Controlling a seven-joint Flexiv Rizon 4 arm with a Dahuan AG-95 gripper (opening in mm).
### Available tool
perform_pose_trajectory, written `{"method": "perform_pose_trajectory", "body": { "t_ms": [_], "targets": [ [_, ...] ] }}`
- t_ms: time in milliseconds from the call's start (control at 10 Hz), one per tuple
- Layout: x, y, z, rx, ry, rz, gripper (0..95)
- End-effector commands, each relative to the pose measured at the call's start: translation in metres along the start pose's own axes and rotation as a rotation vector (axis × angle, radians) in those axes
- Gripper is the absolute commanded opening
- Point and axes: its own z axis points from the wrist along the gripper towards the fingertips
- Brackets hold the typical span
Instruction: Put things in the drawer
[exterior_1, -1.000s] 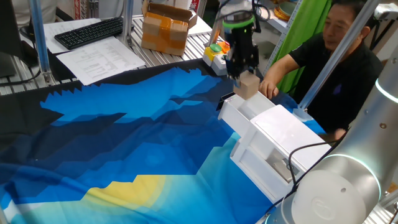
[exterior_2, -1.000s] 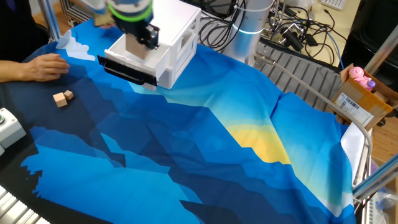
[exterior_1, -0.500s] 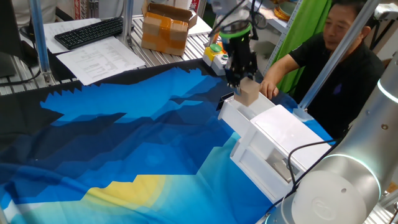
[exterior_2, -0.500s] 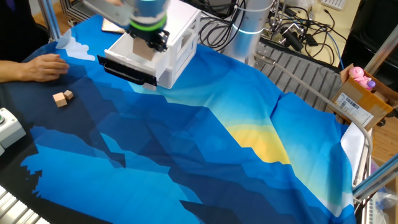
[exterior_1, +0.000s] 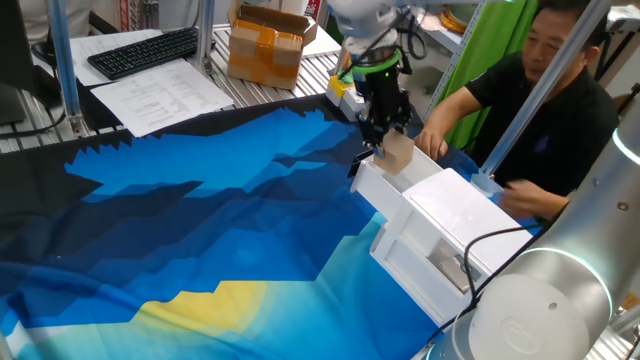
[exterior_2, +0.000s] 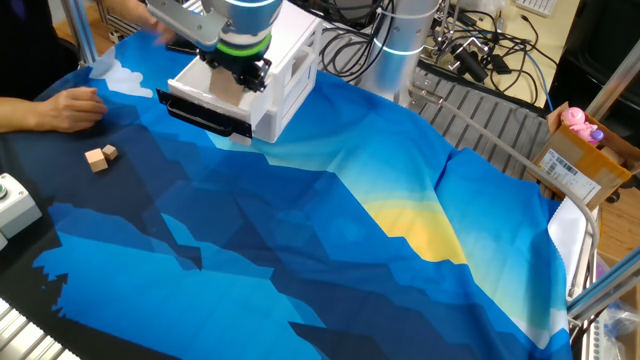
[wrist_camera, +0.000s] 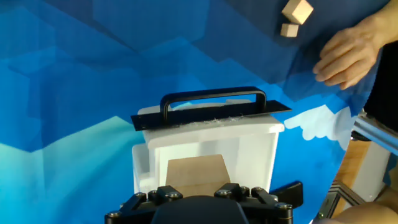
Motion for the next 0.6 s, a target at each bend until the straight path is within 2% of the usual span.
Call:
{"method": "perform_pose_trajectory", "body": {
  "t_ms": [100,200,300,400,500,600],
  "targets": [
    [-0.0002,0.0018,0.0009,-0.027,0.0,0.034,57.0],
    [0.0002,0.0027,0.0014,-0.039,-0.001,0.048,76.0],
    [0.0002,0.0028,0.0016,-0.043,0.0,0.058,76.0],
    [0.0003,0.003,0.0015,-0.048,0.0,0.059,95.0],
    [0.0008,0.0037,0.0007,-0.084,-0.002,0.077,76.0],
    [0.0009,0.0039,0.0005,-0.102,-0.006,0.081,76.0]
  ]
}}
